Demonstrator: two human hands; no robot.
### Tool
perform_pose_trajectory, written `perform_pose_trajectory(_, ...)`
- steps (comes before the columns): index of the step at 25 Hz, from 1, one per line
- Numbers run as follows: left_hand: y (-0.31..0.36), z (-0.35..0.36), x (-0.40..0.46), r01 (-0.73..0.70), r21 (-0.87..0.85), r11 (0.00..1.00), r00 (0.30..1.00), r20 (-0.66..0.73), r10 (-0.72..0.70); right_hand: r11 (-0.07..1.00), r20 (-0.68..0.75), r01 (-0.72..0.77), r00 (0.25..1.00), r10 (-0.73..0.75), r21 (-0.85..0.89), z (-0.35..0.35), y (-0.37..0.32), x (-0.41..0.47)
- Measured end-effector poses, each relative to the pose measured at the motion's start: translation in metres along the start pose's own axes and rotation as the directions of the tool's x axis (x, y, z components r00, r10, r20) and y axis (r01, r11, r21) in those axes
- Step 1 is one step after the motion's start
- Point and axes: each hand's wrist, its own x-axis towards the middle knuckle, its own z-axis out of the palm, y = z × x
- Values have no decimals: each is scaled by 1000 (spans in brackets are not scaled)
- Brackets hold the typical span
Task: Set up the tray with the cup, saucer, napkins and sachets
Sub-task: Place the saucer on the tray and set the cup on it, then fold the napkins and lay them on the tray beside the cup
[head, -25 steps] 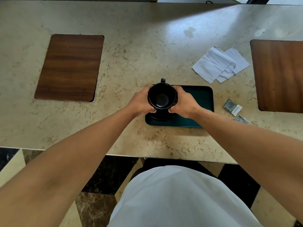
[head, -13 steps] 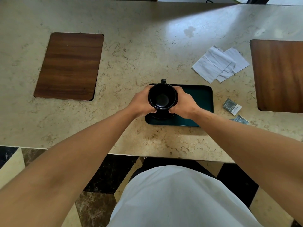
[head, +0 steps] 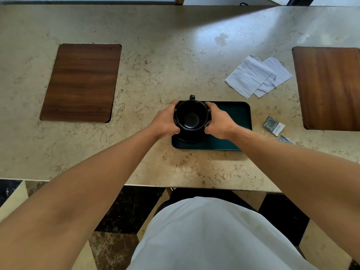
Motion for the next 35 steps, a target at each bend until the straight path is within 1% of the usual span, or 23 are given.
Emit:
perform_pose_trajectory(3, 0, -11, 5, -15, 19, 1000, 999, -28, 16, 1000, -45, -9, 999, 9, -11, -11, -1, 2)
perform_pose_trajectory(7, 7, -29, 15, -33, 77, 996, 988, -148, 44, 1000, -155, -13, 988, 9, -26, -29, -3, 3)
perform_pose_trajectory(9, 18, -31, 23, -70, 100, 992, 982, -169, 87, 1000, -219, 6, 976, -11, -26, -36, -4, 2)
perform_pose_trajectory(12, 43, -26, 36, -147, 135, 980, 977, -132, 165, 1000, -276, -1, 961, 0, -1, -44, 2, -1)
perform_pose_trajectory(16, 77, -9, 53, -230, 169, 959, 969, -55, 242, 998, -319, -52, 947, 43, -20, -61, 24, -4)
perform_pose_trajectory(20, 109, 12, 68, -270, 205, 941, 962, 7, 275, 995, -361, -98, 928, 94, 7, -86, 54, -3)
perform_pose_trajectory(23, 128, 23, 80, -256, 217, 942, 966, 21, 258, 992, -364, -127, 923, 121, 6, -105, 73, 7)
perform_pose_trajectory(27, 149, 43, 99, -200, 264, 944, 980, 30, 199, 985, -317, -153, 933, 171, 82, -126, 102, 20)
perform_pose_trajectory(31, 161, 60, 128, -102, 235, 967, 993, -31, 112, 965, -250, -199, 938, 238, 170, -143, 131, 42)
perform_pose_trajectory(35, 166, 74, 159, -11, 194, 981, 998, -63, 23, 941, -220, -249, 928, 299, 229, -156, 147, 70)
